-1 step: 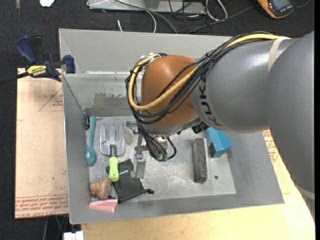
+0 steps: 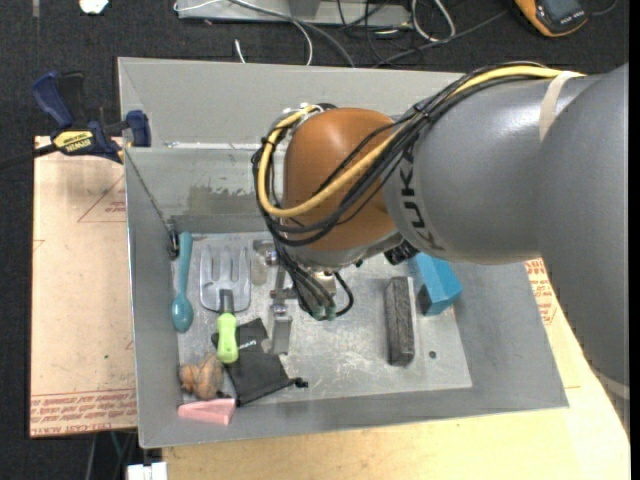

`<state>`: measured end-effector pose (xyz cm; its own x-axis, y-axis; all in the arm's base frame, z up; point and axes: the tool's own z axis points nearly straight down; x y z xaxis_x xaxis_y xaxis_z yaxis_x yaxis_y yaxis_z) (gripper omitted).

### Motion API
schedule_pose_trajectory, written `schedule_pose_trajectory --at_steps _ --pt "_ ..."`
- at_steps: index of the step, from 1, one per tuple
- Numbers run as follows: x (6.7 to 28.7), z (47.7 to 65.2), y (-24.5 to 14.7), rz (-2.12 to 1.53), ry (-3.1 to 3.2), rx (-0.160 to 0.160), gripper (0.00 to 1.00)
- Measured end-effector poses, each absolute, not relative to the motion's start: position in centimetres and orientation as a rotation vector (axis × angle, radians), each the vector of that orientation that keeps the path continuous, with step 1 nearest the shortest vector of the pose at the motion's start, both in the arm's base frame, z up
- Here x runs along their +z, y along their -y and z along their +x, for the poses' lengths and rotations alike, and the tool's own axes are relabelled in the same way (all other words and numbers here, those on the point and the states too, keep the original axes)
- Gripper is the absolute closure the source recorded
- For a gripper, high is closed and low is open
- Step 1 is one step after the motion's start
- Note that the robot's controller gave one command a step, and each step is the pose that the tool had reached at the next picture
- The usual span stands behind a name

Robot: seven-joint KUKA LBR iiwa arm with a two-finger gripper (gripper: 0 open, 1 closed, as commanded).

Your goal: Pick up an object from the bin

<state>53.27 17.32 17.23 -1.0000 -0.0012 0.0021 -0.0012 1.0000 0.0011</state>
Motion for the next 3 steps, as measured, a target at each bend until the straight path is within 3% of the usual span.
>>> schedule_pose_trajectory --at_steps 1,2,3 --pt "16.3 52.1 -15.5 0.332 3.126 -0.005 0.00" --pt "11.7 53.3 -14.3 0.564 3.094 -0.004 0.00" --pt "10.2 52.3 -15.4 0.246 3.128 -0.001 0.00"
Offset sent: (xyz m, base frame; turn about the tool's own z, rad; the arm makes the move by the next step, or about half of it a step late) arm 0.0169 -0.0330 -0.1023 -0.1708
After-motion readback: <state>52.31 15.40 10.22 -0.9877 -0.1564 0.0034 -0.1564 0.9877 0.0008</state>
